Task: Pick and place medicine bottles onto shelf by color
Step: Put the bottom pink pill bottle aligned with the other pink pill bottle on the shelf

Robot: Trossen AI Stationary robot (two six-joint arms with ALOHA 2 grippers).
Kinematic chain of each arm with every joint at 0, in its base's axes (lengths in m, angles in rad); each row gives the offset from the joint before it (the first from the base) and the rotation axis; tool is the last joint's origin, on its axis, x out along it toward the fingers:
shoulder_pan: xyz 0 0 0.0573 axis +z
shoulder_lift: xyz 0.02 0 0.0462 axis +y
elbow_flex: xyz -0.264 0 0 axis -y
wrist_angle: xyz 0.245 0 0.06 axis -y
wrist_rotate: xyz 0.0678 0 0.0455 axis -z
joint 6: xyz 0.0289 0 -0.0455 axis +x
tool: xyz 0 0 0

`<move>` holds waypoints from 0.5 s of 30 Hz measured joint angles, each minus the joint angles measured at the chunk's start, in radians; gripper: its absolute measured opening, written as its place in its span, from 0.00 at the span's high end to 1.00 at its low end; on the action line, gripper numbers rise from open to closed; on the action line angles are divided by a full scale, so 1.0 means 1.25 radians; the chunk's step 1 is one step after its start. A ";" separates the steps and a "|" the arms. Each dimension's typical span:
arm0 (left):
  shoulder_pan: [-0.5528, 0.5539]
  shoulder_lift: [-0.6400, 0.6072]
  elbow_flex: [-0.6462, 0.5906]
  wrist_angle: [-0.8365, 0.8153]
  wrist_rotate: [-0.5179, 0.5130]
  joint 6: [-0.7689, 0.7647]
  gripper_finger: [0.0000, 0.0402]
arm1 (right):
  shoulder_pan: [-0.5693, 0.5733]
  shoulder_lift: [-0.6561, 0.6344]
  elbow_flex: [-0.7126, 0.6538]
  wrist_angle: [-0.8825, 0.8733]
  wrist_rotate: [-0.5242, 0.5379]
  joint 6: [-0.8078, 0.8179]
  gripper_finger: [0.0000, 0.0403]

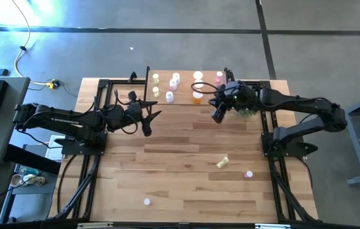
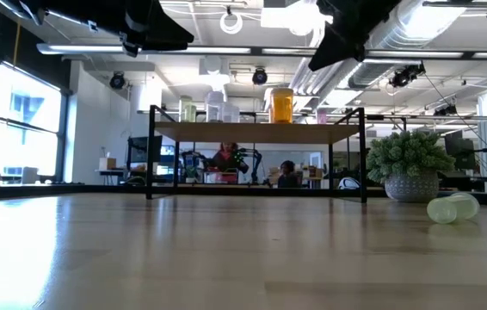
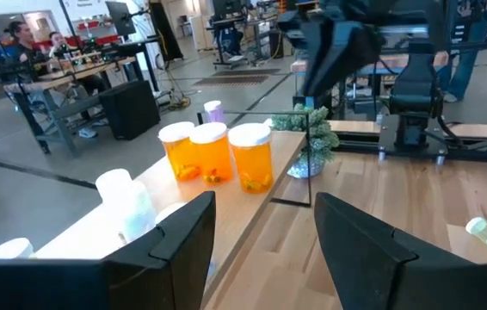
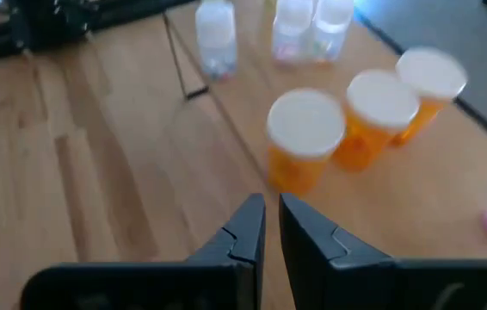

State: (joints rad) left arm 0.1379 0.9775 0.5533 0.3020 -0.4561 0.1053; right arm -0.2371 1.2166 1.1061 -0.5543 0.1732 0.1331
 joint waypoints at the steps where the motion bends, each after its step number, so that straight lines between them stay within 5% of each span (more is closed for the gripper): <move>1: 0.000 0.000 0.000 0.000 0.000 -0.005 0.53 | 0.008 -0.001 0.000 -0.015 0.000 0.007 0.93; 6: 0.000 0.000 0.000 -0.006 0.000 -0.019 0.51 | 0.056 -0.001 0.000 -0.074 -0.029 0.065 0.89; 15: -0.014 0.000 0.000 -0.011 0.002 -0.107 0.43 | 0.167 -0.001 0.000 -0.086 -0.035 0.094 0.62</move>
State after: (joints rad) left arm 0.1208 0.9775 0.5533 0.2886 -0.4538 -0.0286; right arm -0.0283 1.2156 1.1061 -0.6617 0.1293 0.2512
